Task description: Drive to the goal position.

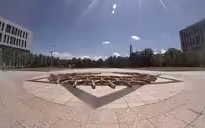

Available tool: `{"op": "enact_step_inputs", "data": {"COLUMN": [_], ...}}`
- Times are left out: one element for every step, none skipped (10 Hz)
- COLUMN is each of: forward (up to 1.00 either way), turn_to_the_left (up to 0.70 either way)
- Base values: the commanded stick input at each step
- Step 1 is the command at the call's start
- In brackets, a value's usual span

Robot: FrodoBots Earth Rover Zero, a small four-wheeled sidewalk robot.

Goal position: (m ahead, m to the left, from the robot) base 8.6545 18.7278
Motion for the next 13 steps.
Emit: {"op": "enact_step_inputs", "data": {"forward": [0.06, 0.06, 0.07, 0.06, 0.06, 0.06, 0.06, 0.06, 0.06, 0.06, 0.06, 0.07, 0.06], "turn_to_the_left": [0.0, 0.0, 0.0, 0.0, 0.0, 0.0, 0.0, 0.0, 0.0, 0.0, 0.0, 0.0, 0.0]}}
